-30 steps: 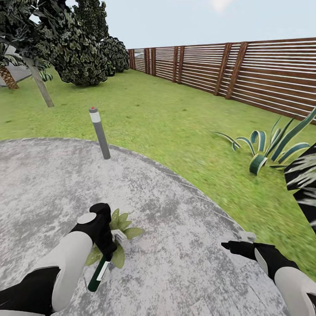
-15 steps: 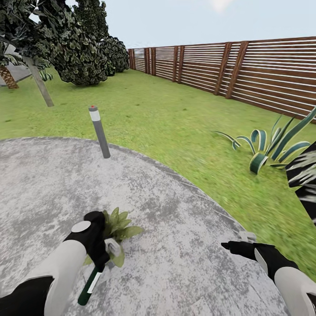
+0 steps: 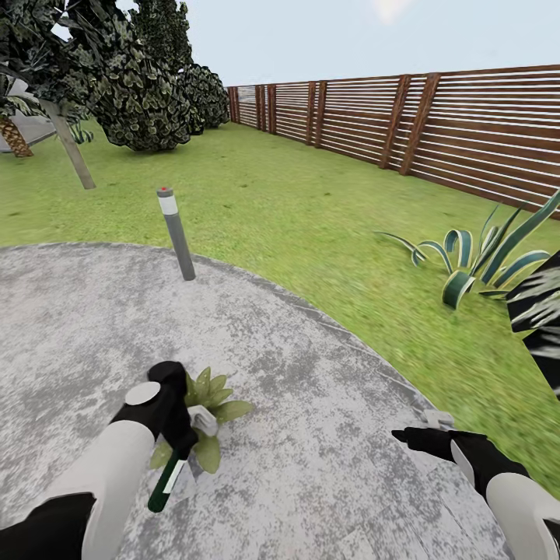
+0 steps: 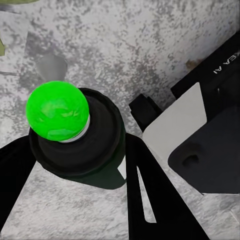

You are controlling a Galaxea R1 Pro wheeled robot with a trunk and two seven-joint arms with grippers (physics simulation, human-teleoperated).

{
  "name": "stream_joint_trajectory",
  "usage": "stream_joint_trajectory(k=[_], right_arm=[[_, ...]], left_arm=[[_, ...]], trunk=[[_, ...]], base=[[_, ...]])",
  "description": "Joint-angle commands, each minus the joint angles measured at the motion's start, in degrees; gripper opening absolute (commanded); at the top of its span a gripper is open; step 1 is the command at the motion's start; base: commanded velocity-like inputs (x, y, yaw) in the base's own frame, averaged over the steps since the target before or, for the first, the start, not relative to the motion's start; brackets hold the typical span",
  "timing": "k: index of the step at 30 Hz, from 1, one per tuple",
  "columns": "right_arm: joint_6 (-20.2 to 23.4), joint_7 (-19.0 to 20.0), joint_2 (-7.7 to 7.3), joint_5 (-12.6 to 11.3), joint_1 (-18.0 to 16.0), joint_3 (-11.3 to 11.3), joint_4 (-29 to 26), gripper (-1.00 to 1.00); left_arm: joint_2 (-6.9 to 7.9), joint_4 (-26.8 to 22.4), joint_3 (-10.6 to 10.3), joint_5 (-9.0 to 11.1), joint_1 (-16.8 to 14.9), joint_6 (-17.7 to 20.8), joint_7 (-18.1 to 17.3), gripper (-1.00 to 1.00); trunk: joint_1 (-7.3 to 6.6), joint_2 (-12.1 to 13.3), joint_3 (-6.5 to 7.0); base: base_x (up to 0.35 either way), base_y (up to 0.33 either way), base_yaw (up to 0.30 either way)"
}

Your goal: Pick up the pesticide atomizer in the garden and spray insectifuge to fully cover both potted plants in the garden.

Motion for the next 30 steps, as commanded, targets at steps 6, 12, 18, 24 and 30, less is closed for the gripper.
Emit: stream_joint_trajectory(k=[6,12,18,24,30], right_arm=[[0.3,0.4,0.05,0.58,-0.02,-0.47,-0.11,1.0],[0.3,0.4,0.06,0.58,-0.02,-0.44,-0.11,1.0],[0.3,0.4,0.07,0.64,-0.02,-0.4,-0.04,1.0],[0.3,0.4,0.15,0.66,-0.02,-0.4,-0.02,1.0],[0.28,0.4,0.15,0.67,-0.02,-0.4,-0.02,1.0]], left_arm=[[-1.93,2.52,0.22,-0.66,-0.03,0.32,-0.48,-1.0],[-2.6,8.9,0.25,-0.63,-0.03,0.27,-0.3,-1.0],[-2.32,9.06,0.71,-0.56,-0.03,0.27,-0.49,-1.0],[-0.24,4.16,0.74,-0.6,-0.11,0.35,-0.49,-1.0],[-0.4,2.88,0.72,-0.6,-0.45,0.51,-0.49,-1.0]], trunk=[[-0.01,-0.02,-0.05],[-0.01,-0.02,-0.05],[-0.01,-0.02,-0.05],[-0.01,-0.02,-0.05],[-0.01,-0.02,-0.05]], base=[[0.0,0.0,0.0],[0.0,0.0,0.0],[0.0,0.0,0.0],[0.0,0.0,0.0],[0.0,0.0,0.0]])
